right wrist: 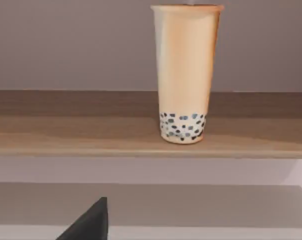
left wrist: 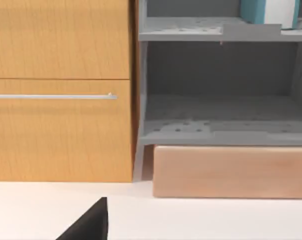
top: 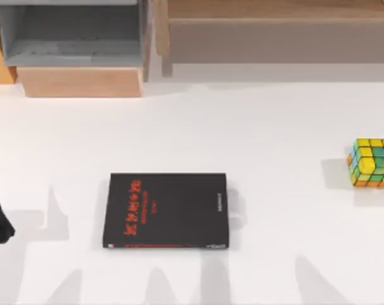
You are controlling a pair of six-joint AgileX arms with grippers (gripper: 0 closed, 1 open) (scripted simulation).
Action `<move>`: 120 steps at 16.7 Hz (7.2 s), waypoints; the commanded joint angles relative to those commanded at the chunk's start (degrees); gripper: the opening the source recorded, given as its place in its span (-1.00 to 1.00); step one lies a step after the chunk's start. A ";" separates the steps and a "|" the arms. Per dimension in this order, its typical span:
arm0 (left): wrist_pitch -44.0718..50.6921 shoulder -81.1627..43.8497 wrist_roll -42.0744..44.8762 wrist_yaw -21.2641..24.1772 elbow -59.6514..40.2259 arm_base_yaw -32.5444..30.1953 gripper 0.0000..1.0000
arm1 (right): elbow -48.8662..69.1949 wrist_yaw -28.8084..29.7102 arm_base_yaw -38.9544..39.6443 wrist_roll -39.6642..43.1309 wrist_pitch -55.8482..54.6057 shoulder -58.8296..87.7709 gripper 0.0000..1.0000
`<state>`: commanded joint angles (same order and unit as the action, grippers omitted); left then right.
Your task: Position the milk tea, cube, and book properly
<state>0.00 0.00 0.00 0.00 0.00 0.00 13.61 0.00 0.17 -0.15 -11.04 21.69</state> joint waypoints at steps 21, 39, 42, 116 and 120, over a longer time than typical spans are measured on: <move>0.00 0.00 0.00 0.00 0.00 0.00 1.00 | 41.93 1.34 -0.84 -0.12 -34.02 78.92 1.00; 0.00 0.00 0.00 0.00 0.00 0.00 1.00 | 63.27 1.30 -1.11 -0.04 -28.22 94.46 1.00; 0.00 0.00 0.00 0.00 0.00 0.00 1.00 | 63.27 1.30 -1.11 -0.04 -28.22 94.46 0.70; 0.00 0.00 0.00 0.00 0.00 0.00 1.00 | 25.57 -13.93 -15.94 0.01 -68.02 97.30 -0.85; 0.00 0.00 0.00 0.00 0.00 0.00 1.00 | 25.57 -13.93 -15.94 0.01 -68.02 97.30 -0.25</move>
<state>0.00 0.00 0.00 0.00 0.00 0.00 39.18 -13.93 -15.77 -0.14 -79.06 119.00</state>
